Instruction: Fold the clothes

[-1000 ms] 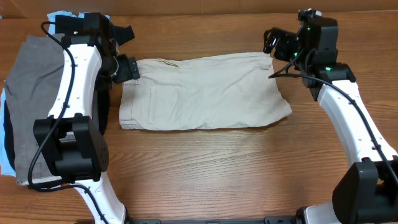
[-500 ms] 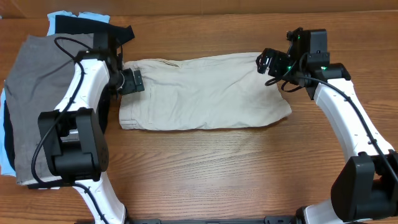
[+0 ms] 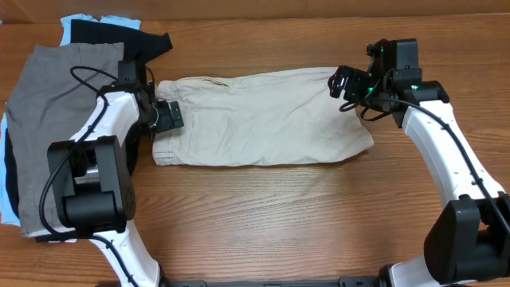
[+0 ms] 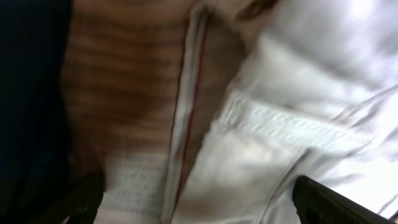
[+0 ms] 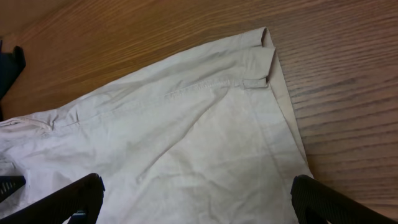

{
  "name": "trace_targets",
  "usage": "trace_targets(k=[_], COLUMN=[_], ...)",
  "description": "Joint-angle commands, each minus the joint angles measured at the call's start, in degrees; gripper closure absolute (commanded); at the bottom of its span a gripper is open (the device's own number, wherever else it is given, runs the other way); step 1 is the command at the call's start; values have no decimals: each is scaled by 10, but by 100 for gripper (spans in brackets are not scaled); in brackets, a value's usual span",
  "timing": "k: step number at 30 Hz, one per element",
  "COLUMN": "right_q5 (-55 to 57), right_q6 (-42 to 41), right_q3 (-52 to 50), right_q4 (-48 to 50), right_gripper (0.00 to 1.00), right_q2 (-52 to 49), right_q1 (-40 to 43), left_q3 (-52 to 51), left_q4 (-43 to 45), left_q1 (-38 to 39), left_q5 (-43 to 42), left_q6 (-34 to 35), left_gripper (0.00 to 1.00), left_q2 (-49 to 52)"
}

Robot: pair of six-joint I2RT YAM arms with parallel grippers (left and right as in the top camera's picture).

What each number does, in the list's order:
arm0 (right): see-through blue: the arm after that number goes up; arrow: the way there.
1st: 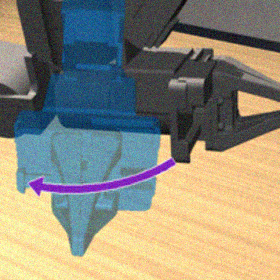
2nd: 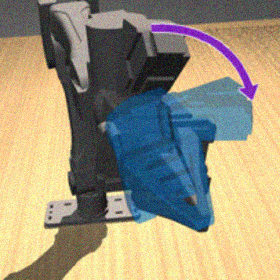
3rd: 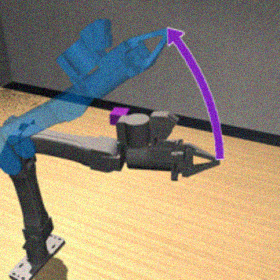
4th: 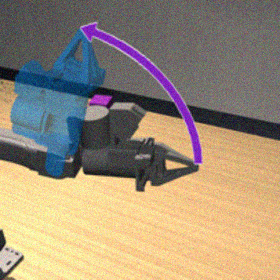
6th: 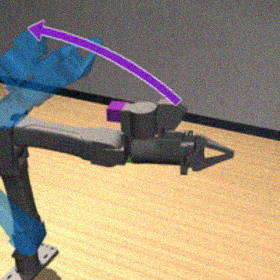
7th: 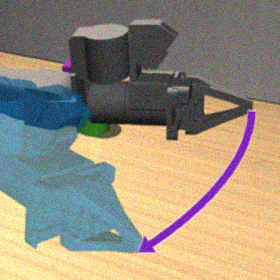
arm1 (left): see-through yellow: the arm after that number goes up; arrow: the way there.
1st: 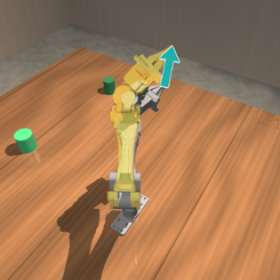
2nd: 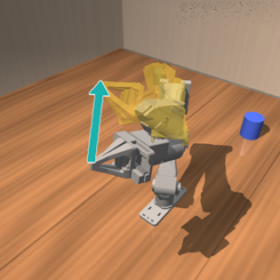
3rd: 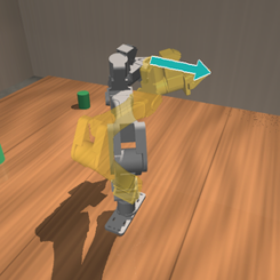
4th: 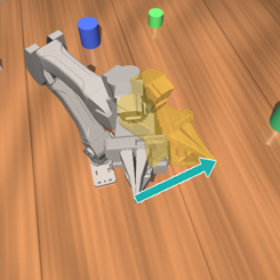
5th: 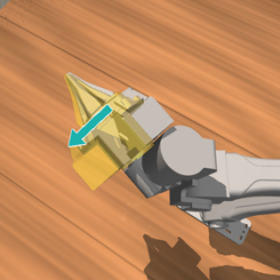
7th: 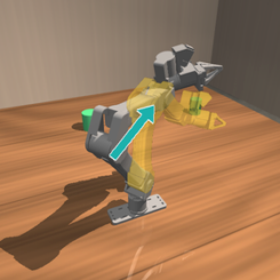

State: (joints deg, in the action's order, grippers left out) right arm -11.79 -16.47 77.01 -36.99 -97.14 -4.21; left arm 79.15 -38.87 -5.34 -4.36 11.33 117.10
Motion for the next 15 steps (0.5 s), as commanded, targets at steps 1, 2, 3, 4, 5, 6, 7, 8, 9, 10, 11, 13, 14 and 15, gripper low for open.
trace_targets(k=[1, 2, 3, 4, 5, 6, 7, 8, 9, 10, 11, 13, 14, 15], right_q5=[-3, -3, -3, -3, -3, -3, -3, -3, -3, -3, -3, -3, -3, -3], right_q6=[4, 4, 4, 4, 4, 4, 4, 4, 4, 4, 4, 4, 4, 4], right_q3=[-1, -1, -1, -1, -1, -1, -1, -1, -1, -1, -1, -1, -1, -1], right_q4=[2, 2, 2, 2, 2, 2, 3, 3, 3, 3, 3, 4, 5, 5], right_gripper=[0, 0, 0, 0, 1, 1, 1, 1, 1, 1, 1, 1, 1, 1], right_q2=[-2, -2, -2, -2, -2, -2, -2, -2, -2, -2, -2, -2, -2, -2], right_q1=[-3, -3, -3, -3, -3, -3, -3, -3, -3, -3, -3, -3, -3, -3], left_q3=[-31, -35, -39, -43, -47, -50, -55, -59, -63, -67, -71, -79, -83, -87], left_q4=[26, 31, 35, 39, 42, 45, 46, 47, 46, 45, 44, 44, 45, 46], left_q1=[2, 3, 4, 5, 5, 5, 5, 5, 5, 5, 5, 5, 5, 5], left_q5=[-42, -47, -52, -52, -52, -52, -54, -54, -54, -54, -53, -53, -53, -53], left_q6=[-10, -10, -7, 0, 8, 16, 25, 32, 41, 46, 54, 76, 87, 95], left_gripper=[4, 6, 8, 10, 12, 15, 19, 24, 30, 36, 42, 54, 59, 64], left_q2=[3, 3, 3, 3, 3, 3, 3, 3, 3, 3, 3, 3, 3, 3])
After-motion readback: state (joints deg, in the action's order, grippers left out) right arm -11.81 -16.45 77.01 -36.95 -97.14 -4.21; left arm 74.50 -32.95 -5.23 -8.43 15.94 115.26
